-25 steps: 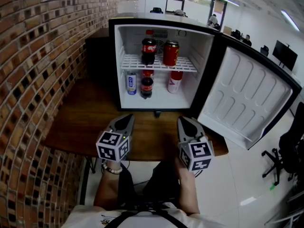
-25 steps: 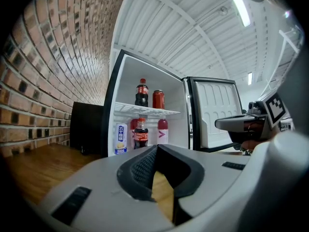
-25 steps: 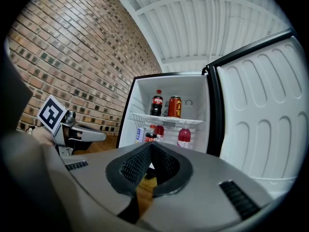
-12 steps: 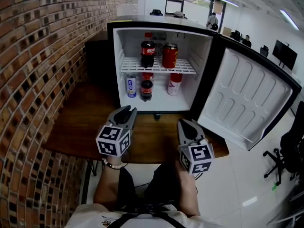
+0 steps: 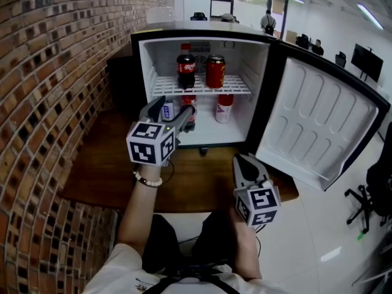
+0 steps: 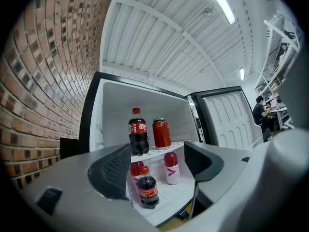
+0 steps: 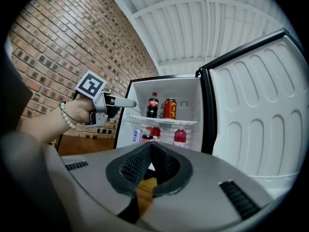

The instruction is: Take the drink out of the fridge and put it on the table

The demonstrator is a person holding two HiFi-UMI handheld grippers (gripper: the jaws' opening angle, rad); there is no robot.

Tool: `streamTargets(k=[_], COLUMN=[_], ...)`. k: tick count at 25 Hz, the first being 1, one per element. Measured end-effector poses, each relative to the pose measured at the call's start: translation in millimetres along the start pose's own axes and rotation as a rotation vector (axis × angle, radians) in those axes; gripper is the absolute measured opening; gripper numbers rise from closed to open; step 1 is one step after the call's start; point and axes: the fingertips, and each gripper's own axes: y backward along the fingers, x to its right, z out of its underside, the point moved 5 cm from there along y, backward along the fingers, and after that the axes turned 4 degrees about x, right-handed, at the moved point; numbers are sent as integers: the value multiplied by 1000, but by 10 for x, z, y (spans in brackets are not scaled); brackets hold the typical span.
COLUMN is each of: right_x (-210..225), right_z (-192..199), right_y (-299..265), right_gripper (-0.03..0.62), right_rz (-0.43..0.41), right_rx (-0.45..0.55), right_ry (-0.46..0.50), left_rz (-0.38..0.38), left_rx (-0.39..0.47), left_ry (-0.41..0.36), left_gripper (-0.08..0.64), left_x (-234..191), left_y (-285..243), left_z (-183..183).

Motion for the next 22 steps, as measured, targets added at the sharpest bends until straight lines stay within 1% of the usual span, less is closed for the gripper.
streamTargets(k=[6, 8, 11, 15, 18, 22], right_x=[31, 39, 80, 129, 167, 214], right_z=[1, 7, 23, 29, 47, 73], right_y=[19, 27, 38, 53, 75, 99], right_gripper=[17, 17, 17, 17, 17, 17], right_rz=[2, 6, 14, 23, 27, 37], right_rx=[2, 1, 3, 5, 4, 5], right_ry=[-4, -12, -8, -11, -14, -26], left_rz=[19, 20, 3, -16, -29, -35], left_rx=[5, -10, -42, -92, -113, -143], left_ry=[59, 63, 45, 15, -2, 19], left_gripper=[404, 421, 460, 472, 472, 471], left_x=[-141, -194, -272, -364, -430, -554], left_y=[-396, -563, -806, -1095, -1250, -1451], left_z=[-221, -262, -293, -278, -272, -222])
